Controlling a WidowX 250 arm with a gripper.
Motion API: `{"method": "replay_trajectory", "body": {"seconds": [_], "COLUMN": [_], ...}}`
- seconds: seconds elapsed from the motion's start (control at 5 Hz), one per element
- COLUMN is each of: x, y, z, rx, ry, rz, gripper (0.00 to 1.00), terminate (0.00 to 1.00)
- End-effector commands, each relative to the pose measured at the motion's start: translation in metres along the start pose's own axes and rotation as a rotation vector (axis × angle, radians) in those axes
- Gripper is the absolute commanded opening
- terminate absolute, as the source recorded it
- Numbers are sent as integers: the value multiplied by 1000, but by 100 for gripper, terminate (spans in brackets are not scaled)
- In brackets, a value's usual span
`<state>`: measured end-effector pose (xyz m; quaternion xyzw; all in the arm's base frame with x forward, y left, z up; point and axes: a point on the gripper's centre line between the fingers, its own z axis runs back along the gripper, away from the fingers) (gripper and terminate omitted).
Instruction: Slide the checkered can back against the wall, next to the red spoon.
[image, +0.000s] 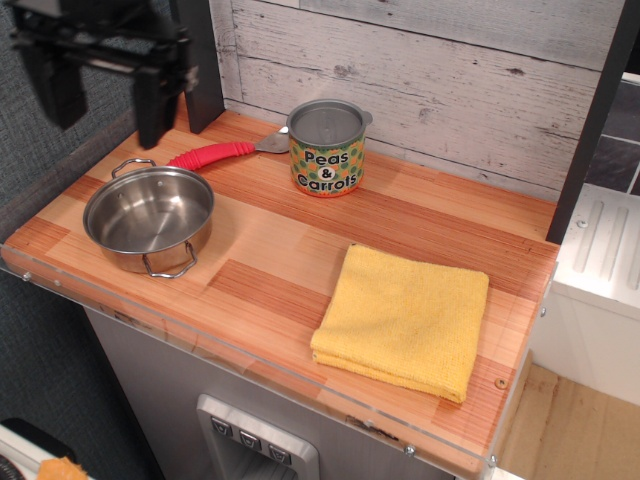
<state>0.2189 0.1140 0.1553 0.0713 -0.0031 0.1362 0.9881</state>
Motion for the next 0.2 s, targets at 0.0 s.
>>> {"method": "replay_trajectory", "body": {"seconds": [0.0], "x": [0], "y": [4], "z": [9], "rx": [4], "ry": [-36], "rz": [4], "gripper": [100], "terminate": [100]}}
